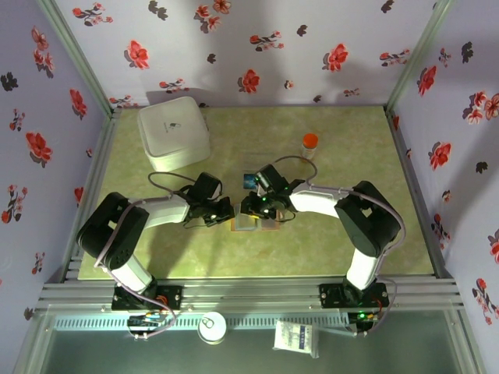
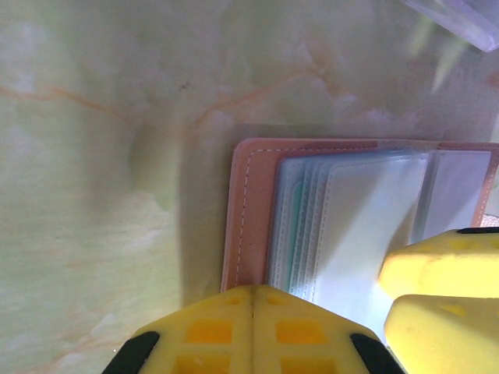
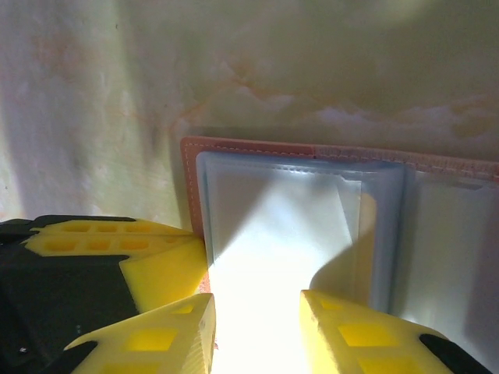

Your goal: Take the credit cards out of the card holder

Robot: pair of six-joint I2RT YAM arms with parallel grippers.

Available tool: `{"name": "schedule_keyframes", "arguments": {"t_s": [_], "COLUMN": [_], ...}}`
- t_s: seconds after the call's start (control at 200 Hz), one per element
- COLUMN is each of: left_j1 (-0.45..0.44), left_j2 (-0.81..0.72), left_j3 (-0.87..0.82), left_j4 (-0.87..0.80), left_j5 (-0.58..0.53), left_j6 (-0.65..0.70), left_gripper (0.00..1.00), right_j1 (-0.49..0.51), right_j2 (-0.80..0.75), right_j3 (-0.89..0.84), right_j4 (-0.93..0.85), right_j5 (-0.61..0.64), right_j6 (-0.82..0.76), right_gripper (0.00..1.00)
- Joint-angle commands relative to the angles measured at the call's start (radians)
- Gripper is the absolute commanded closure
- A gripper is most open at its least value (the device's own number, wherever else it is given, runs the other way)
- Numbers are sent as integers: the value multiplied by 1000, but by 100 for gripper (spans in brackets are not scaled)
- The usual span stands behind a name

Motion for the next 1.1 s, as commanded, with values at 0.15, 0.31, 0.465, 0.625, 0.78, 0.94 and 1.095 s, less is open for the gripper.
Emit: {"name": "schedule_keyframes", "arguments": {"t_s": [0.15, 0.31, 0.465, 0.625, 0.78, 0.94, 1.095], "left_j1": [-4, 0, 11, 14, 16, 15, 15], "left_j2": [14, 17, 23, 29, 23, -16, -54], "left_j3": [-10, 2, 9, 22, 26, 30, 39], "left_j4": [-30, -49, -57, -67, -69, -78, -75], "left_j5": [-32, -39, -38, -36, -32, -30, -23], "left_j6": [35, 47, 57, 65, 61, 55, 38], "left_gripper": [100, 100, 100, 100, 100, 100, 94], "right_j1": [8, 7, 6, 2, -6, -13, -18], "right_j2": [-18, -38, -53, -59, -60, -68, -72], "right_j3": [4, 19, 24, 17, 12, -12, -29], "right_j4": [-63, -128, -169, -165, -160, -113, -88], "right_j5": [54, 107, 141, 141, 138, 115, 104], "right_j6": [-13, -47, -70, -70, -68, -49, -37], "right_gripper": [67, 67, 66, 67, 67, 67, 67]}}
